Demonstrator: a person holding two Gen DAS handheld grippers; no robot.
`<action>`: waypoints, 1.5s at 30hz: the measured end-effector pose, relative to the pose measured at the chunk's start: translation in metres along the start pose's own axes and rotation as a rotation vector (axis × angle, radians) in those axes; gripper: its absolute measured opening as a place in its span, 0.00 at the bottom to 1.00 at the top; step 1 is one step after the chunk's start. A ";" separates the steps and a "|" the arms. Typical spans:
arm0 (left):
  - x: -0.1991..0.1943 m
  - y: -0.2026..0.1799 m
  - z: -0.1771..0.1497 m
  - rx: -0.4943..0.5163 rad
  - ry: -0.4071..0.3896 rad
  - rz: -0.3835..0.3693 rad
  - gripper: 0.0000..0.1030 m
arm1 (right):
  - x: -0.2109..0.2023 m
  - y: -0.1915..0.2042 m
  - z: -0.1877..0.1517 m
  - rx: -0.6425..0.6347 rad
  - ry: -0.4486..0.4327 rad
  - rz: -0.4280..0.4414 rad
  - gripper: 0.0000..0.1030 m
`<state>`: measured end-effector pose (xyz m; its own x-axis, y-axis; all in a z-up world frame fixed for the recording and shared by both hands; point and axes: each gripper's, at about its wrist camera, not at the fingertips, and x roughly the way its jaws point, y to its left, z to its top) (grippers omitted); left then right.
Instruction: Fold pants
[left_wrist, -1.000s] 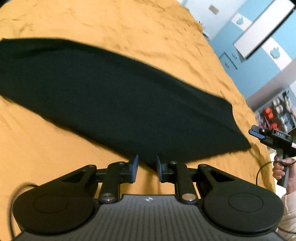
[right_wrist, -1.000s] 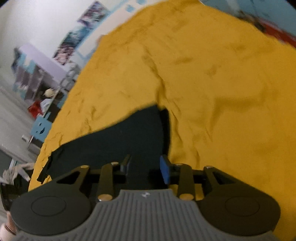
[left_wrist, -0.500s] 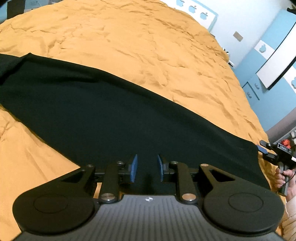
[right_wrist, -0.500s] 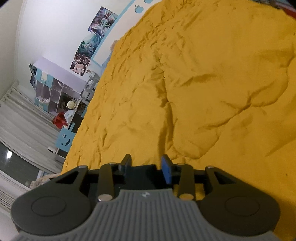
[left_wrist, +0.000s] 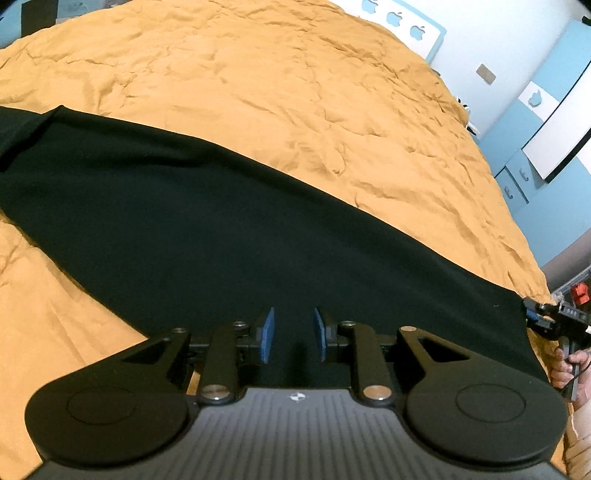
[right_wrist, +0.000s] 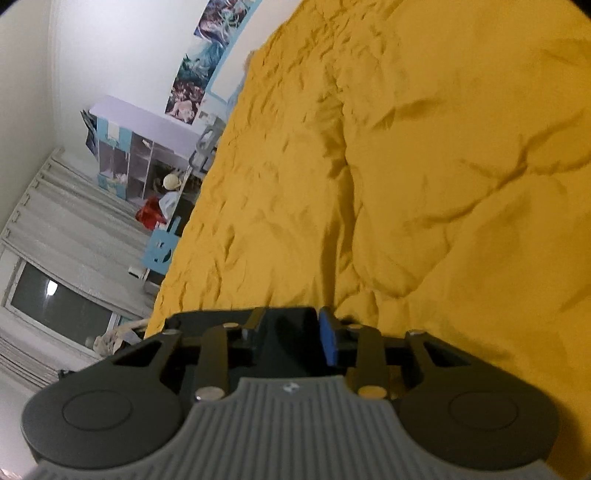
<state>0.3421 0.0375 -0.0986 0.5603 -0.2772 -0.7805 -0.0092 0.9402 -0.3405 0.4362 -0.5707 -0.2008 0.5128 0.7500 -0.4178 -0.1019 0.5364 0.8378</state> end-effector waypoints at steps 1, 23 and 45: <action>-0.001 0.000 -0.001 0.000 -0.001 0.001 0.24 | 0.000 0.002 -0.001 -0.012 -0.007 -0.014 0.11; -0.012 0.000 -0.005 0.004 -0.003 -0.031 0.24 | -0.037 0.029 -0.022 0.038 -0.158 -0.267 0.28; 0.001 -0.064 -0.064 0.107 -0.007 -0.261 0.42 | -0.094 0.078 -0.176 0.351 -0.281 -0.302 0.45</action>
<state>0.2902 -0.0361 -0.1110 0.5378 -0.5117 -0.6701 0.2232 0.8528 -0.4720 0.2295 -0.5315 -0.1585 0.6885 0.4239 -0.5885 0.3514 0.5148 0.7820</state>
